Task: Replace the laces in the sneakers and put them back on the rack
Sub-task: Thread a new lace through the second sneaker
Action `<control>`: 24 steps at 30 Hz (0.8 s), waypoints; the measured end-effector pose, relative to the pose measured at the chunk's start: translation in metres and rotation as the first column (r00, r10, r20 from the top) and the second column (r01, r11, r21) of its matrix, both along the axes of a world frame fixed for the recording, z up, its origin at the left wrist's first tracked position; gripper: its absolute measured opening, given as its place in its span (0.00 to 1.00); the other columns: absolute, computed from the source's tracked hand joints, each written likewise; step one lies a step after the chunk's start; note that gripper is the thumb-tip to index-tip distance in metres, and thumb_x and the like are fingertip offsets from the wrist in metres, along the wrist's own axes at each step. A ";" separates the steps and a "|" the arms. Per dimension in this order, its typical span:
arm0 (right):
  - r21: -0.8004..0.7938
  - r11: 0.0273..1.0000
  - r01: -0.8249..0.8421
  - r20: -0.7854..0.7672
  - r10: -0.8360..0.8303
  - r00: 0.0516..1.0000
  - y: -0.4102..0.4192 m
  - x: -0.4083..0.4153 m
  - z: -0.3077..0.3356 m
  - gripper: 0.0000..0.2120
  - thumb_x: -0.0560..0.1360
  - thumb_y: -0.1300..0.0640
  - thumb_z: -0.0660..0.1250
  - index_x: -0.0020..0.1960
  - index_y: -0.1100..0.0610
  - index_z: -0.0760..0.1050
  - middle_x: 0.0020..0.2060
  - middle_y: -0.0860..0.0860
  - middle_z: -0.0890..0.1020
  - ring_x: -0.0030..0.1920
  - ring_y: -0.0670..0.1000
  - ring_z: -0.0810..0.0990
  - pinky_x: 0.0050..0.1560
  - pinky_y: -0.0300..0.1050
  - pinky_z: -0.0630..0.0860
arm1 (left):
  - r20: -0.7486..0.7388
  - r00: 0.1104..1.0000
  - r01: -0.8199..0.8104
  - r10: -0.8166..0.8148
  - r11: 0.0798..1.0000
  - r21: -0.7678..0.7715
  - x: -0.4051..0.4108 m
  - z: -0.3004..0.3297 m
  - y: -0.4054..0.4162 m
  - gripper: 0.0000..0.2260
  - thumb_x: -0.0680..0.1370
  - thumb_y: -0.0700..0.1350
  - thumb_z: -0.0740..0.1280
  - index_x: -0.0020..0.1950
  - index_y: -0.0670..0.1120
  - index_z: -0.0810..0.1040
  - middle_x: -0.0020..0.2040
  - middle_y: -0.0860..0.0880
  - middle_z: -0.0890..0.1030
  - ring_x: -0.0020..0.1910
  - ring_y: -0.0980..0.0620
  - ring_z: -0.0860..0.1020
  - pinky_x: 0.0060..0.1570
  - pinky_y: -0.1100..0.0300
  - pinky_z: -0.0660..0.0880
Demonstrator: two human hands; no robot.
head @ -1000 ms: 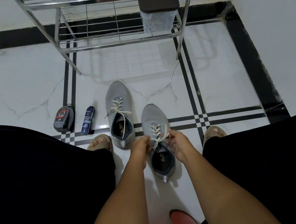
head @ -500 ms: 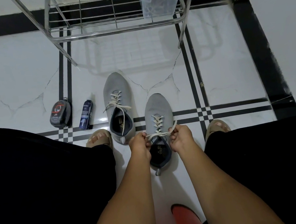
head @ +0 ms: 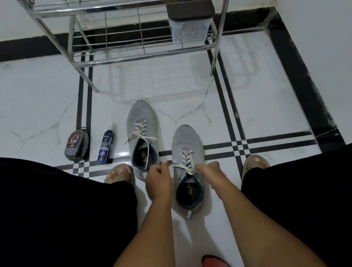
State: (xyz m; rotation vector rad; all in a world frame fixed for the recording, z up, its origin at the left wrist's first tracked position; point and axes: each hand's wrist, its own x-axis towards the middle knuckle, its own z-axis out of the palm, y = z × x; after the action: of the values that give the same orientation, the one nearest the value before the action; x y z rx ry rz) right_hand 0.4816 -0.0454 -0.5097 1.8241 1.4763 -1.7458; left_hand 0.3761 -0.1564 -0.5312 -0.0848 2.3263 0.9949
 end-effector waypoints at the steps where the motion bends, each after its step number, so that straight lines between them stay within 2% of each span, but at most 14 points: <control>1: -0.050 0.996 -0.072 0.070 0.075 0.995 -0.007 0.004 0.003 0.35 0.69 0.45 0.72 0.67 0.60 0.63 0.59 0.56 0.73 0.60 0.56 0.73 0.51 0.47 0.70 | -0.085 0.996 -0.018 0.011 0.997 -0.077 0.003 -0.001 -0.007 0.22 0.80 0.60 0.56 0.45 0.44 0.80 0.42 0.46 0.82 0.44 0.44 0.79 0.41 0.55 0.72; 3: -0.248 0.950 -0.188 0.146 0.228 0.963 -0.020 0.012 0.012 0.44 0.68 0.39 0.74 0.73 0.58 0.57 0.68 0.59 0.69 0.66 0.59 0.71 0.56 0.50 0.71 | -0.111 0.981 -0.168 0.156 0.980 -0.108 0.005 -0.002 -0.018 0.28 0.79 0.64 0.50 0.48 0.46 0.81 0.44 0.44 0.83 0.45 0.41 0.80 0.44 0.55 0.73; 4: -0.357 0.900 -0.250 0.149 0.319 0.936 -0.026 0.013 0.017 0.43 0.68 0.38 0.73 0.73 0.58 0.59 0.68 0.60 0.71 0.64 0.59 0.74 0.57 0.51 0.73 | -0.079 0.961 -0.272 0.266 0.960 -0.072 0.003 0.001 -0.020 0.29 0.77 0.65 0.49 0.51 0.45 0.79 0.45 0.43 0.83 0.46 0.40 0.80 0.47 0.52 0.76; 6: -0.472 0.812 -0.343 0.140 0.454 0.880 -0.035 0.014 0.018 0.32 0.73 0.41 0.70 0.68 0.60 0.67 0.58 0.60 0.79 0.50 0.55 0.82 0.57 0.51 0.77 | -0.006 0.885 -0.466 0.466 0.885 -0.001 -0.004 0.001 -0.018 0.27 0.77 0.65 0.53 0.56 0.42 0.73 0.49 0.40 0.82 0.46 0.38 0.81 0.50 0.47 0.78; 8: -0.325 0.871 -0.369 0.198 0.444 0.874 -0.039 0.010 0.011 0.16 0.78 0.54 0.63 0.60 0.63 0.71 0.45 0.59 0.82 0.36 0.54 0.83 0.52 0.50 0.80 | 0.049 0.830 -0.556 0.555 0.831 -0.003 -0.015 -0.008 -0.018 0.30 0.74 0.67 0.56 0.59 0.41 0.68 0.51 0.39 0.81 0.46 0.36 0.81 0.49 0.43 0.79; 10: -0.099 0.919 -0.381 0.274 0.393 0.878 -0.040 0.003 0.009 0.10 0.76 0.60 0.58 0.54 0.63 0.74 0.37 0.57 0.82 0.34 0.55 0.83 0.44 0.48 0.81 | 0.088 0.844 -0.529 0.530 0.848 -0.036 -0.030 -0.047 -0.023 0.37 0.66 0.71 0.53 0.59 0.43 0.71 0.50 0.40 0.82 0.46 0.36 0.82 0.49 0.41 0.79; 11: -0.010 0.921 -0.389 0.298 0.374 0.878 -0.039 -0.001 0.011 0.09 0.76 0.60 0.59 0.52 0.61 0.75 0.37 0.56 0.82 0.36 0.56 0.83 0.43 0.47 0.81 | 0.104 0.869 -0.480 0.484 0.875 -0.065 -0.036 -0.064 -0.025 0.37 0.64 0.70 0.53 0.58 0.44 0.73 0.50 0.40 0.83 0.47 0.37 0.82 0.50 0.41 0.79; 13: 0.138 0.897 -0.420 0.344 0.354 0.870 -0.035 -0.010 0.012 0.12 0.77 0.57 0.58 0.57 0.59 0.74 0.48 0.57 0.82 0.47 0.57 0.82 0.48 0.46 0.79 | 0.124 0.911 -0.382 0.393 0.919 -0.100 -0.043 -0.056 -0.025 0.26 0.70 0.62 0.57 0.56 0.45 0.77 0.50 0.41 0.83 0.48 0.37 0.82 0.53 0.43 0.79; 14: 0.192 0.886 -0.422 0.351 0.339 0.873 -0.031 -0.015 0.011 0.13 0.79 0.56 0.57 0.60 0.58 0.73 0.54 0.58 0.80 0.54 0.59 0.80 0.49 0.46 0.75 | 0.123 0.922 -0.355 0.367 0.929 -0.108 -0.041 -0.030 -0.022 0.21 0.73 0.58 0.59 0.55 0.44 0.78 0.49 0.41 0.83 0.48 0.38 0.81 0.53 0.46 0.78; 17: 0.322 0.860 -0.397 0.310 0.300 0.902 -0.020 -0.034 0.008 0.16 0.81 0.50 0.55 0.63 0.57 0.71 0.58 0.59 0.78 0.58 0.61 0.77 0.48 0.47 0.70 | 0.106 0.932 -0.334 0.347 0.935 -0.119 -0.039 0.018 -0.018 0.17 0.78 0.53 0.62 0.59 0.42 0.78 0.54 0.40 0.82 0.53 0.38 0.79 0.53 0.54 0.74; 19: 0.339 0.876 -0.344 0.247 0.269 0.931 -0.014 -0.044 0.005 0.20 0.79 0.43 0.60 0.62 0.58 0.70 0.56 0.57 0.79 0.57 0.60 0.77 0.47 0.46 0.72 | 0.082 0.939 -0.320 0.333 0.937 -0.143 -0.040 0.026 -0.017 0.18 0.79 0.53 0.63 0.61 0.41 0.77 0.58 0.39 0.80 0.57 0.38 0.77 0.53 0.53 0.71; 21: 0.254 0.945 -0.207 0.141 0.175 0.974 -0.013 -0.054 0.000 0.24 0.73 0.40 0.67 0.58 0.57 0.70 0.51 0.54 0.78 0.52 0.59 0.80 0.46 0.50 0.80 | 0.036 0.947 -0.309 0.318 0.938 -0.158 -0.041 0.036 -0.015 0.19 0.79 0.52 0.64 0.63 0.39 0.77 0.65 0.41 0.77 0.62 0.38 0.75 0.56 0.53 0.70; 24: 0.057 0.998 0.010 0.003 -0.010 1.000 -0.015 -0.067 -0.012 0.18 0.71 0.51 0.70 0.56 0.58 0.69 0.54 0.58 0.78 0.47 0.58 0.82 0.37 0.51 0.83 | -0.004 0.959 -0.278 0.282 0.942 -0.188 -0.046 0.037 -0.011 0.21 0.80 0.51 0.64 0.67 0.39 0.74 0.72 0.44 0.70 0.67 0.40 0.71 0.60 0.52 0.68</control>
State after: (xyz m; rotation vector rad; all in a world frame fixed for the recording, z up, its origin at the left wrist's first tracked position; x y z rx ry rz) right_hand 0.4142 -0.0609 -0.5213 1.8637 1.5335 -1.7212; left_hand 0.3306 -0.1674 -0.4939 -0.5129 2.4256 0.8974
